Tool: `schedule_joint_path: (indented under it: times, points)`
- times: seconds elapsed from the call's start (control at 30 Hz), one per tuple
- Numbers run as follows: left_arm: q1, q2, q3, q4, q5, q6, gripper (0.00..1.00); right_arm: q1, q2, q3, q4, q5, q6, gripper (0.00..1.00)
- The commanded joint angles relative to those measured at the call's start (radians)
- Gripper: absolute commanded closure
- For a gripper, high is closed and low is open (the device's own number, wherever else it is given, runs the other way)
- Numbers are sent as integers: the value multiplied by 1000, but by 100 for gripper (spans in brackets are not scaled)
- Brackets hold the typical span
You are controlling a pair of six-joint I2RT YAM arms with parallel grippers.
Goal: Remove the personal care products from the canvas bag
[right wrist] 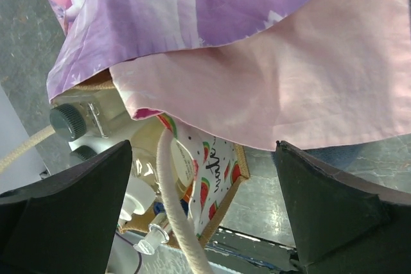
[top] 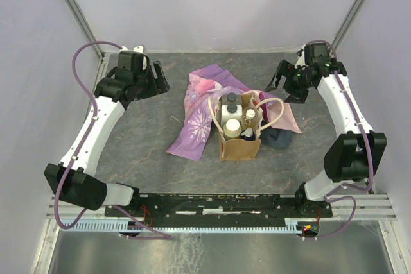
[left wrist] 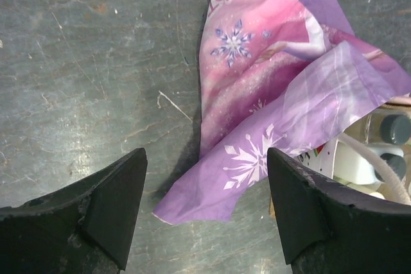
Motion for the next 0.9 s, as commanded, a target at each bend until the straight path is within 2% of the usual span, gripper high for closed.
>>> schedule_joint_path:
  times: [0.0, 0.07, 0.13, 0.2, 0.3, 0.5, 0.67, 0.87]
  points:
    - [7, -22, -44, 55, 76, -1, 19, 52, 72, 63, 36, -45, 4, 0]
    - [7, -20, -60, 63, 110, -19, 20, 60, 121, 84, 99, -53, 35, 0]
    - [7, -23, -71, 65, 119, -24, 20, 73, 207, 175, 95, -74, 37, 0]
    - [7, -35, -82, 65, 111, -25, 20, 106, 363, 344, -9, -110, -6, 0]
    - [7, -56, -94, 61, 92, -12, 20, 189, 512, 574, -125, -101, -73, 0]
    - [10, -58, -74, 8, 30, 33, 19, 328, 759, 911, -294, -64, -133, 0]
    - [9, -68, -92, 7, 35, 32, 19, 412, 809, 941, -330, -25, -160, 0]
    - [10, -62, -99, 25, 79, 6, 19, 479, 966, 1091, -530, 59, -224, 0]
